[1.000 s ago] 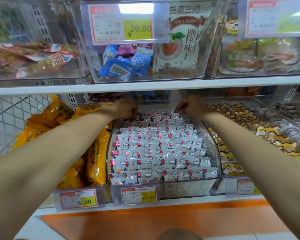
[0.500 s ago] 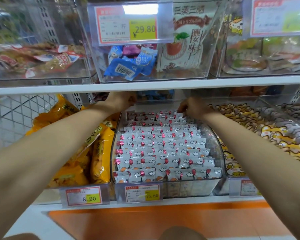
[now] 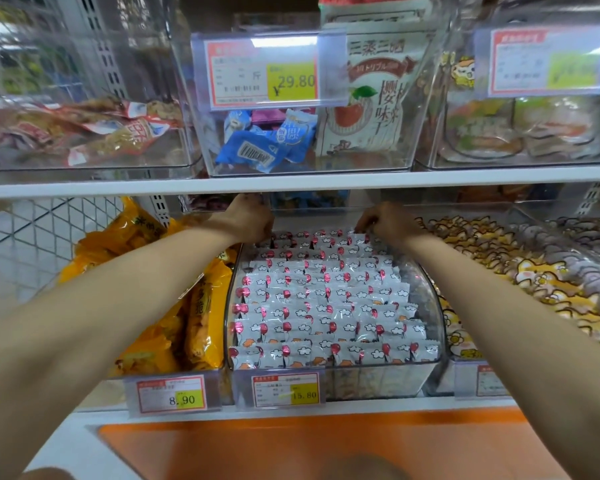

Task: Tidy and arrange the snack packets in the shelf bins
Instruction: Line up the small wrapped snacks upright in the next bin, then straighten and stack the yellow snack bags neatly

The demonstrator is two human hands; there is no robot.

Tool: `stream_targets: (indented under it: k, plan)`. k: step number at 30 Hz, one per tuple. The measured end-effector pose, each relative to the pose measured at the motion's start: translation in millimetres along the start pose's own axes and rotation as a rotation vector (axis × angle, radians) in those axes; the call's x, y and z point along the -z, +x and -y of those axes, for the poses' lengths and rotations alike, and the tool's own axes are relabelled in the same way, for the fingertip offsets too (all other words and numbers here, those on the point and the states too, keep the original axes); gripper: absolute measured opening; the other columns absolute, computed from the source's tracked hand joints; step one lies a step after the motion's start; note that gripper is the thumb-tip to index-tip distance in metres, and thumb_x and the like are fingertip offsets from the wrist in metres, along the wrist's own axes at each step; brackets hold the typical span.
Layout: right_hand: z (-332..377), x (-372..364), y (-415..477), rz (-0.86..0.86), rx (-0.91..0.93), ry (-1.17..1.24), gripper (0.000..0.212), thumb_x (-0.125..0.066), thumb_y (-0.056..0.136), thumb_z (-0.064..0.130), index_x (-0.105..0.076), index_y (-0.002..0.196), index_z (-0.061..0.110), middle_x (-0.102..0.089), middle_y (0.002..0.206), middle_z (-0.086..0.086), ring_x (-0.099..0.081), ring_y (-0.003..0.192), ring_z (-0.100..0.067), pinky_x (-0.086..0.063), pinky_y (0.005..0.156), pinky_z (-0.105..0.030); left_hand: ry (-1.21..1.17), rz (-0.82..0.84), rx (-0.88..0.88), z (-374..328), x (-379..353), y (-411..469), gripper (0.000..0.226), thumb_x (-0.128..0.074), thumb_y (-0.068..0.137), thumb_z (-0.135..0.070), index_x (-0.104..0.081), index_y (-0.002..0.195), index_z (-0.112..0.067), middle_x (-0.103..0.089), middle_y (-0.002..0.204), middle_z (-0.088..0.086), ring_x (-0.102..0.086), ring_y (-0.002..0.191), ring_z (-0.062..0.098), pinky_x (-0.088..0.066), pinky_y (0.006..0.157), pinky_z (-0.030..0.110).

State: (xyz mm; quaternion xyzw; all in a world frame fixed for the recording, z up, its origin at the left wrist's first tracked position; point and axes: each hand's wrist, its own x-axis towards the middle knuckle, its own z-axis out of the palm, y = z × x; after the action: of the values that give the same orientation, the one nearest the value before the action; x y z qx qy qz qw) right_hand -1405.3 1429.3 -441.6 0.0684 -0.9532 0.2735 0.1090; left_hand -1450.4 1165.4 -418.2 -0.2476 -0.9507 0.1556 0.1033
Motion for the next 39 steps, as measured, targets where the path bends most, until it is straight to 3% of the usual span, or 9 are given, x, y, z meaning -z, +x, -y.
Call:
stream_targets:
  k: [6,9,12,15,18,21,25,34,39]
  plan:
    - [20,11,-36,0.094,0.016,-0.121,0.02,-0.06,0.09,0.014,-0.067,0.108,0.018,-0.065,0.113,0.0,-0.061,0.098,-0.014,-0.051,0.086,-0.027,-0.327,-0.007,-0.071,-6,24,-60,0.015,-0.059,0.088,-0.035,-0.064,0.1,-0.029,-0.058,0.109,-0.004,-0.053,0.102,0.018,-0.046,0.089,0.033]
    - [37,21,-85,0.138,0.126,-0.187,0.026,-0.061,0.089,0.024,-0.064,0.115,0.021,-0.063,0.109,0.006,-0.056,0.091,-0.005,-0.046,0.08,-0.019,-0.457,0.021,-0.193,-15,42,-110,0.007,-0.062,0.087,-0.033,-0.06,0.092,-0.029,-0.059,0.097,-0.012,-0.055,0.093,0.008,-0.044,0.08,0.025]
    - [51,28,-133,0.172,0.247,-0.16,0.027,-0.071,0.078,0.037,-0.071,0.103,0.027,-0.062,0.091,0.018,-0.055,0.085,-0.004,-0.046,0.079,-0.025,-0.54,0.128,-0.306,-33,55,-149,0.013,-0.063,0.083,-0.043,-0.058,0.09,-0.033,-0.06,0.093,-0.016,-0.053,0.091,0.002,-0.044,0.081,0.023]
    - [66,24,-162,0.258,0.292,-0.145,0.024,-0.075,0.074,0.043,-0.073,0.094,0.03,-0.064,0.083,0.015,-0.057,0.079,-0.001,-0.044,0.076,-0.024,-0.444,0.116,-0.403,-55,47,-164,0.028,-0.059,0.084,-0.05,-0.062,0.102,-0.029,-0.062,0.098,-0.015,-0.052,0.096,0.003,-0.042,0.086,0.024]
    - [77,13,-173,0.2,0.328,-0.281,0.025,-0.071,0.078,0.043,-0.072,0.099,0.029,-0.067,0.092,0.012,-0.057,0.086,-0.003,-0.035,0.085,-0.026,-0.358,0.018,-0.37,-72,37,-164,0.025,-0.058,0.087,-0.047,-0.064,0.1,-0.026,-0.063,0.098,-0.011,-0.054,0.098,0.007,-0.039,0.087,0.024]
    - [85,3,-176,0.209,0.283,-0.357,0.035,-0.067,0.081,0.046,-0.069,0.108,0.025,-0.067,0.103,0.009,-0.053,0.089,-0.006,-0.03,0.077,-0.023,-0.367,-0.012,-0.318,-78,35,-164,0.024,-0.062,0.084,-0.045,-0.066,0.097,-0.025,-0.064,0.096,-0.01,-0.055,0.095,0.009,-0.036,0.081,0.023]
    - [94,-2,-180,0.171,0.221,-0.412,0.028,-0.064,0.085,0.043,-0.07,0.105,0.024,-0.065,0.107,0.01,-0.056,0.096,-0.009,-0.026,0.066,-0.018,-0.352,-0.017,-0.278,-88,33,-167,0.026,-0.065,0.083,-0.041,-0.065,0.098,-0.019,-0.063,0.1,-0.004,-0.053,0.099,0.013,-0.032,0.078,0.025]
    - [105,-13,-179,0.19,0.119,-0.447,0.022,-0.068,0.084,0.033,-0.072,0.096,0.016,-0.067,0.104,0.002,-0.059,0.095,-0.017,-0.036,0.076,-0.024,-0.401,-0.035,-0.18,-99,33,-171,0.014,-0.065,0.086,-0.027,-0.068,0.093,-0.016,-0.063,0.098,-0.002,-0.054,0.1,0.015,-0.028,0.078,0.026]
    - [118,-8,-172,0.184,0.053,-0.417,0.024,-0.067,0.083,0.041,-0.072,0.1,0.024,-0.071,0.1,0.006,-0.063,0.093,-0.014,-0.045,0.073,-0.024,-0.501,-0.008,-0.141,-89,30,-179,0.021,-0.064,0.085,-0.036,-0.067,0.097,-0.018,-0.062,0.1,-0.003,-0.056,0.098,0.014,-0.041,0.072,0.026]
